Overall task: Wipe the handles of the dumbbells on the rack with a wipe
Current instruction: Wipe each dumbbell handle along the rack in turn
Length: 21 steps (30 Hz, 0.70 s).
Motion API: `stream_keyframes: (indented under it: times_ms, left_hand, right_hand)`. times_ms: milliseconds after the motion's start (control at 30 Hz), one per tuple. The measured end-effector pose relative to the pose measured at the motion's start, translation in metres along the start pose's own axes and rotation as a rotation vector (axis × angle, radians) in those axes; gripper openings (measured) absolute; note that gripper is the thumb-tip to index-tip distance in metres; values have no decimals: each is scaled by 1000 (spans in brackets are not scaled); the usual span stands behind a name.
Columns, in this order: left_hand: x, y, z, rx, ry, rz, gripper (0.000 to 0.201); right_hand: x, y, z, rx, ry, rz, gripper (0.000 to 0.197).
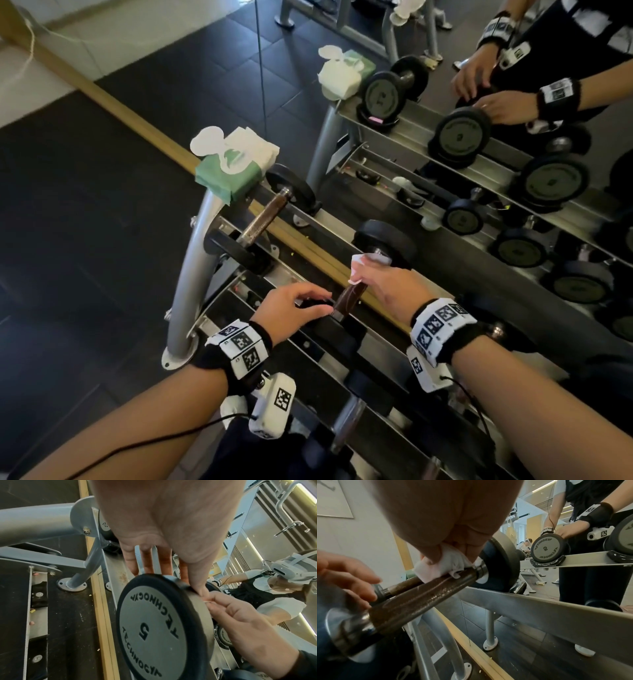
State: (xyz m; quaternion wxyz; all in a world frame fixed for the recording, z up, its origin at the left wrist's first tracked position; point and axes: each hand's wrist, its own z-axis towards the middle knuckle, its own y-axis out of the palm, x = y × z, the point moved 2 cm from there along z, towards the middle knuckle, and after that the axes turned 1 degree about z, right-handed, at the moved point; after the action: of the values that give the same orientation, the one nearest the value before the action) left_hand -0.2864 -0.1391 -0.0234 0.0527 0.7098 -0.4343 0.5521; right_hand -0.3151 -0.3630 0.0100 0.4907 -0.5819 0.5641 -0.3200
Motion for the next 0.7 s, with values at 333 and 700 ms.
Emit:
stream_keyframes:
  times_ms: [333,700]
  left_hand:
    - [-15,-6,-4,-34,-66,-28,32]
    - [-14,-5,-4,-39,-143,-73,34]
  right_hand:
    - [-20,7,-9,-23,36,164,45]
    - [-24,-2,6,-85,168,103,52]
